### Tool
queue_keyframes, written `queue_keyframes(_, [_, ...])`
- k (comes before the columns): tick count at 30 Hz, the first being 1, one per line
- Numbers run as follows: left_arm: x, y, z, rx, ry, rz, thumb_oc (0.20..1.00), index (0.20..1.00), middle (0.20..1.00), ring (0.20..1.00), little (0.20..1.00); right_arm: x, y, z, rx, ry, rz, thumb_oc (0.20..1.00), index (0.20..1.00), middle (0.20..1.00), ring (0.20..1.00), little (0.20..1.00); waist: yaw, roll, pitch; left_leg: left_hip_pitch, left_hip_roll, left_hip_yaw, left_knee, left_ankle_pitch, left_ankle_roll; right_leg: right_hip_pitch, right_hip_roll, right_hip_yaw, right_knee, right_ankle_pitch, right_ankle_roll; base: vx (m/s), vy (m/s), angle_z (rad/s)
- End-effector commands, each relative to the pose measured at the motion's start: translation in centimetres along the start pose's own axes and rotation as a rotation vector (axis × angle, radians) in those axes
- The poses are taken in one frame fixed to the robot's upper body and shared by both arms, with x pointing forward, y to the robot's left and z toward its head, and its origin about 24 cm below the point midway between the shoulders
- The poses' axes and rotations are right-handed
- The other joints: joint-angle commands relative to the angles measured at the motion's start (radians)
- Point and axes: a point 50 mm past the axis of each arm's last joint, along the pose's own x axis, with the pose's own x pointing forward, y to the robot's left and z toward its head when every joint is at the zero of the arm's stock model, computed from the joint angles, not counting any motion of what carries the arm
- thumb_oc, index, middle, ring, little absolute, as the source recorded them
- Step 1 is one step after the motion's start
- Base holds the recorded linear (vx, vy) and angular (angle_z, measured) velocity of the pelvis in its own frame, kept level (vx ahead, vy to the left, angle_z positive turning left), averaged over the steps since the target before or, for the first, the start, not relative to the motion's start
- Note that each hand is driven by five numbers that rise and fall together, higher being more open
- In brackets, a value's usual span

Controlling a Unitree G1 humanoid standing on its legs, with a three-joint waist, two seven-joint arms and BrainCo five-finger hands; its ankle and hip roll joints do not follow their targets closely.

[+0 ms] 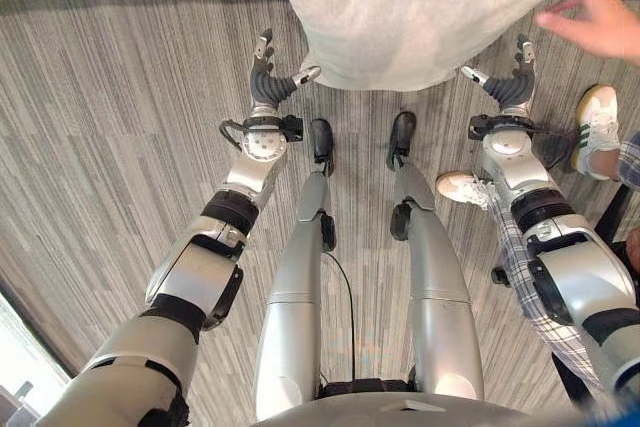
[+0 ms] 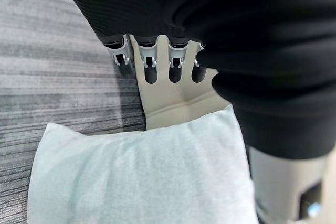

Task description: Pick up all the scattered cushions and arrange them neatly on the sofa.

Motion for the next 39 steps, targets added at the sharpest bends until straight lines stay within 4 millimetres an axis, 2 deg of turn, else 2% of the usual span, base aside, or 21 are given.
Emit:
queue_keyframes(1, [-2.0, -0.5, -2.5, -0.002, 0.057, 0.013, 1.0, 1.0, 1.0, 1.0, 1.0, -1.9, 0.8, -2.2, -0.021, 0.024, 0.027, 1.0, 1.0, 1.0, 1.0, 1.0, -0.004, 0.022, -0.133, -0.038, 0.009, -0.059, 0.013, -0.064, -0.071, -0.004, -0.031, 0.048, 0.08, -0.118, 0.132, 0.0, 0.0, 0.0])
queue_keyframes(4, [-1.9, -1.1, -2.2, -0.019, 0.054, 0.007, 1.0, 1.0, 1.0, 1.0, 1.0, -2.0, 1.5, -1.9, -0.007, 0.027, 0.038, 1.0, 1.0, 1.0, 1.0, 1.0, -0.004, 0.023, -0.137, -0.049, 0.008, -0.062, 0.015, -0.064, -0.07, -0.016, -0.031, 0.046, 0.084, -0.116, 0.132, 0.0, 0.0, 0.0])
queue_keyframes(12, [-1.3, -4.4, -1.1, -0.043, 0.072, -0.061, 1.0, 1.0, 1.0, 1.0, 1.0, -2.0, 4.7, 0.4, 0.022, 0.0, 0.12, 1.0, 1.0, 1.0, 1.0, 1.0, -0.005, 0.023, -0.138, -0.082, 0.01, -0.067, 0.015, -0.055, -0.071, -0.049, -0.028, 0.046, 0.089, -0.112, 0.132, 0.0, -0.001, 0.0])
queue_keyframes(18, [-1.3, -5.1, -0.7, -0.034, 0.058, -0.087, 1.0, 1.0, 1.0, 1.0, 1.0, -2.0, 5.0, 0.9, 0.012, -0.022, 0.133, 1.0, 1.0, 1.0, 1.0, 1.0, -0.007, 0.024, -0.143, -0.092, 0.01, -0.066, 0.023, -0.056, -0.069, -0.058, -0.024, 0.046, 0.097, -0.111, 0.133, 0.0, 0.0, 0.0])
queue_keyframes(23, [-1.9, -4.6, -1.5, -0.032, 0.078, -0.079, 1.0, 1.0, 1.0, 1.0, 1.0, -2.3, 3.9, -0.4, 0.009, 0.001, 0.101, 1.0, 1.0, 1.0, 1.0, 1.0, -0.007, 0.023, -0.155, -0.079, 0.012, -0.066, 0.019, -0.057, -0.07, -0.05, -0.017, 0.047, 0.09, -0.107, 0.133, 0.0, -0.023, 0.01])
queue_keyframes(34, [-2.8, -3.9, -2.8, -0.026, 0.106, -0.075, 1.0, 1.0, 1.0, 1.0, 1.0, -3.4, 3.7, -2.0, 0.003, 0.034, 0.116, 1.0, 1.0, 1.0, 1.0, 1.0, -0.006, 0.028, -0.174, -0.048, 0.014, -0.068, 0.015, -0.054, -0.075, -0.019, -0.011, 0.04, 0.087, -0.109, 0.131, 0.0, 0.0, 0.0])
queue_keyframes(39, [-5.3, -2.2, -6.0, 0.001, 0.185, -0.077, 1.0, 1.0, 1.0, 1.0, 1.0, -5.7, 1.8, -6.2, -0.056, 0.124, 0.121, 1.0, 1.0, 1.0, 1.0, 1.0, -0.007, 0.025, -0.193, 0.071, 0.015, -0.071, -0.008, -0.055, -0.085, 0.098, -0.009, 0.017, 0.057, -0.106, 0.129, 0.03, -0.026, 0.0])
